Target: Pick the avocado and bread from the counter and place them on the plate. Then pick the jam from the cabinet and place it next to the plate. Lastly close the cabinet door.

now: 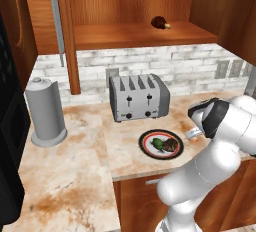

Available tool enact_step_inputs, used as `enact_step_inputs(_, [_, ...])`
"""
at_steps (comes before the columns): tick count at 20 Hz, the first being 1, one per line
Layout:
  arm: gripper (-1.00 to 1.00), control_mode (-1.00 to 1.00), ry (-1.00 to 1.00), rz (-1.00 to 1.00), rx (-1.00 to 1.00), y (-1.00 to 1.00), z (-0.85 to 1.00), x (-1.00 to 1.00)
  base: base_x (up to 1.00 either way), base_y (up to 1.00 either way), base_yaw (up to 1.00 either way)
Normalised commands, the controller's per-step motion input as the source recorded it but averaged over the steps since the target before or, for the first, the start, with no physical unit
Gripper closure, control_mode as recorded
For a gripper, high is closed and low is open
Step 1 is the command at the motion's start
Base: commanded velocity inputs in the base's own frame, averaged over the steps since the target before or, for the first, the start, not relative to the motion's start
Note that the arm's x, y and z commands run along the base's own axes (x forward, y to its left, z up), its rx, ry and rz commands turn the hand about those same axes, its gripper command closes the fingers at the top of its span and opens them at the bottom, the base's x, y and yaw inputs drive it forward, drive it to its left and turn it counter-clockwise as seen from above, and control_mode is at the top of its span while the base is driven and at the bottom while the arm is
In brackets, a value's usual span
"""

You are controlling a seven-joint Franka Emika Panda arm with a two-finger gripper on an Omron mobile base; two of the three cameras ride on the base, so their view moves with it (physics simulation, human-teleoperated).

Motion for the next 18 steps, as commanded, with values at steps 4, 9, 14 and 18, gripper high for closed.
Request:
enact_step_inputs(4, [-1.00,-1.00,0.00,0.02,0.00,0.12,-0.25,-0.59,0.00,0.00,0.00])
enact_step_inputs(9, [-1.00,-1.00,0.00,0.05,0.00,0.36,-0.20,-0.76,0.00,0.00,0.00])
enact_step_inputs(14, [-1.00,-1.00,0.05,0.06,-0.01,0.65,-0.60,-0.27,0.00,0.00,0.00])
enact_step_inputs(18, [-1.00,-1.00,0.05,0.04,-0.07,0.59,-0.92,-0.07,0.00,0.00,0.00])
